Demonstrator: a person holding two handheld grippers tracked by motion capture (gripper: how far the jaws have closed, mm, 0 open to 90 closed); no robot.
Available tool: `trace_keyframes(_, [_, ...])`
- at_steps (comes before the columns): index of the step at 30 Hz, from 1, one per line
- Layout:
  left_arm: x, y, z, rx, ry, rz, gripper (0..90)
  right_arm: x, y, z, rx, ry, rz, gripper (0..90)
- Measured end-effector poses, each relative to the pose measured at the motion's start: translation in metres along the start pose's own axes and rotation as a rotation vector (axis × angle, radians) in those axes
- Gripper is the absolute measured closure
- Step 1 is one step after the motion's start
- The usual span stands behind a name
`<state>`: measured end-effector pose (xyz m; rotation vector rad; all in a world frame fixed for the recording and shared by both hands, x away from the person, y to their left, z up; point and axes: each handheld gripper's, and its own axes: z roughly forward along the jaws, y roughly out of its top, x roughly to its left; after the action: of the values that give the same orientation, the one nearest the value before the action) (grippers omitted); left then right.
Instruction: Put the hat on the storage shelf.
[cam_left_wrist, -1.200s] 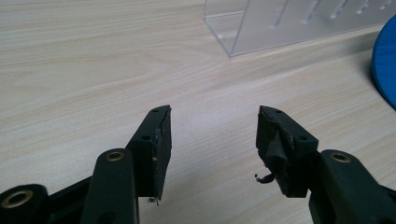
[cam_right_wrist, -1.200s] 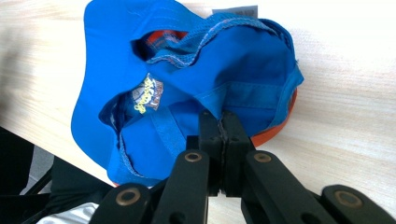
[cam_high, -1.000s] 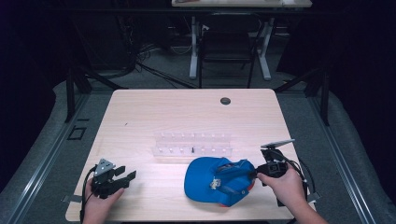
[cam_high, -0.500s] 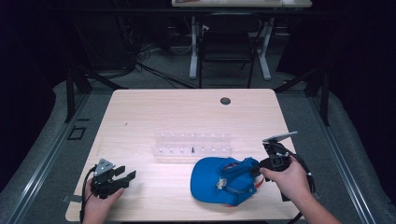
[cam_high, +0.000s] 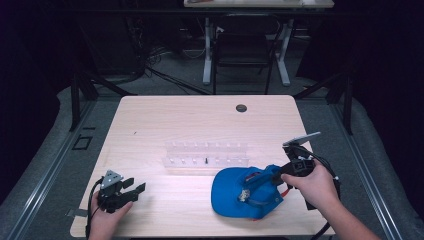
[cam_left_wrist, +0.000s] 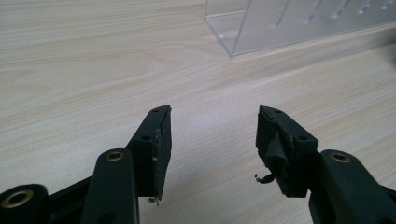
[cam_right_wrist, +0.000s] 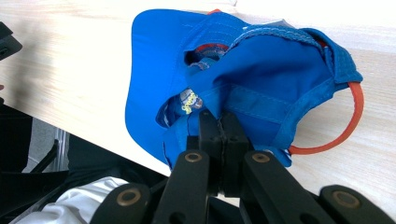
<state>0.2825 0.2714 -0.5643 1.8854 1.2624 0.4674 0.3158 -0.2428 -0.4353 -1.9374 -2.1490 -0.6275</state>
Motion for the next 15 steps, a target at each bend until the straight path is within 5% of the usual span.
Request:
trace_keyframes(5, [0.0, 0.0, 0.0, -0.001, 0.0, 0.0, 46.1, 0.002, 0.002, -0.004, 0.019, 0.002, 0.004, 90.0])
trace_keyframes(15, [0.0, 0.0, 0.0, -0.001, 0.001, 0.0, 46.2, 0.005, 0.008, -0.02, 0.034, 0.086, 0.021, 90.0])
